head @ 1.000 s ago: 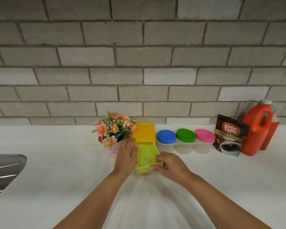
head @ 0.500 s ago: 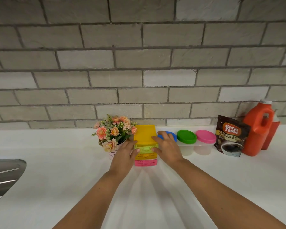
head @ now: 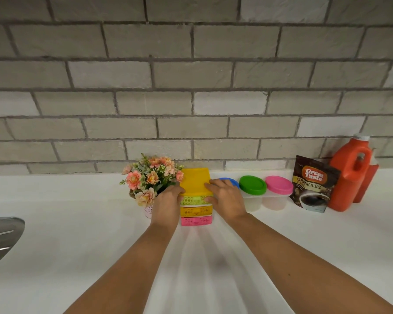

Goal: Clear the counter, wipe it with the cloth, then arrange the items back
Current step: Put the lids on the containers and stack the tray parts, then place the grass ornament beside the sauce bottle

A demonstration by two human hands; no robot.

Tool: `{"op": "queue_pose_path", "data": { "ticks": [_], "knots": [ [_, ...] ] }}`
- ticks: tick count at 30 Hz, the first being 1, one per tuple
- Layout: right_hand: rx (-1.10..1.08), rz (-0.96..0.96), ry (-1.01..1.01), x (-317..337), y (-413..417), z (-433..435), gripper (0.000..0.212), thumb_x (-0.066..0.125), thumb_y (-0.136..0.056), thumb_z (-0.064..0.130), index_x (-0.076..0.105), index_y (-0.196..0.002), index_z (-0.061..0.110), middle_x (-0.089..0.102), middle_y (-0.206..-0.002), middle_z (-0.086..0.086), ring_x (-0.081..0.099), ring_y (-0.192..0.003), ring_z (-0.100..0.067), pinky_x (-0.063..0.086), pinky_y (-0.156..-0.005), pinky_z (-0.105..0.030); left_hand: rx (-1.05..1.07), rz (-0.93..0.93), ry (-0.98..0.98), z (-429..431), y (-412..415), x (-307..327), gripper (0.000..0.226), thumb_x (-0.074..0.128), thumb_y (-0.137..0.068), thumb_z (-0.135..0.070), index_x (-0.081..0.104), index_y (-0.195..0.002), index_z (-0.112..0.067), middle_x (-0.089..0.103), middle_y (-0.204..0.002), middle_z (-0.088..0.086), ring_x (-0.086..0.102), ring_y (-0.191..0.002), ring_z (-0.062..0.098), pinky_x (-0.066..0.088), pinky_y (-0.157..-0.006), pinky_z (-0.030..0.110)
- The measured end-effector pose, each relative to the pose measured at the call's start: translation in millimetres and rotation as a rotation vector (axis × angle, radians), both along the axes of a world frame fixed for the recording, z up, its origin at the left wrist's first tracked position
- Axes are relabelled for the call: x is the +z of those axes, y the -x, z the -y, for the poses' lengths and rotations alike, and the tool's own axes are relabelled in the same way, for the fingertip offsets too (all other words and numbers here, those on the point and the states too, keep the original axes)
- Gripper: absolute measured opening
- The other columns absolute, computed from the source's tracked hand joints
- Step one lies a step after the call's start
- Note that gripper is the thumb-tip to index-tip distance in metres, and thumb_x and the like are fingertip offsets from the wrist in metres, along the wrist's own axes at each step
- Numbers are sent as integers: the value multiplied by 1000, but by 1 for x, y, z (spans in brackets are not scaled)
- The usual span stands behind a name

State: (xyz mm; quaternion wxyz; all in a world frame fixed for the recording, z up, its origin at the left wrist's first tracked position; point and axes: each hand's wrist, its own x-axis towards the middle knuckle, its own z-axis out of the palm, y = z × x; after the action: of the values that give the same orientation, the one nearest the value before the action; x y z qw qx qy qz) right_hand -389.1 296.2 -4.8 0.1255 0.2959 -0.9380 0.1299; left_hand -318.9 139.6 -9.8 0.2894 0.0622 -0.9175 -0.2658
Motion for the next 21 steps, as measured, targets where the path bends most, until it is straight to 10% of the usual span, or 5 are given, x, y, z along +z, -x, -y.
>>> {"op": "queue_pose_path", "data": {
  "ticks": [11, 21],
  "knots": [
    [7, 109, 44, 12, -15, -15, 61, 51, -93, 32, 26, -147, 22, 31, -150, -4, 28, -137, -25, 28, -111, -34, -28, 102, 110, -3, -12, -6, 42, 58, -91, -18, 52, -132, -8, 50, -133, 11, 50, -120, 28, 44, -100, 36],
    [-214, 190, 127, 27, -46, -101, 43, 48, -95, 30, 44, -137, 20, 49, -135, -6, 45, -125, -25, 40, -98, -34, -210, -114, 158, -70, -24, -4, 46, 34, -89, -37, 63, -111, -9, 59, -102, 9, 58, -88, 28, 42, -78, 32]
  ]
}}
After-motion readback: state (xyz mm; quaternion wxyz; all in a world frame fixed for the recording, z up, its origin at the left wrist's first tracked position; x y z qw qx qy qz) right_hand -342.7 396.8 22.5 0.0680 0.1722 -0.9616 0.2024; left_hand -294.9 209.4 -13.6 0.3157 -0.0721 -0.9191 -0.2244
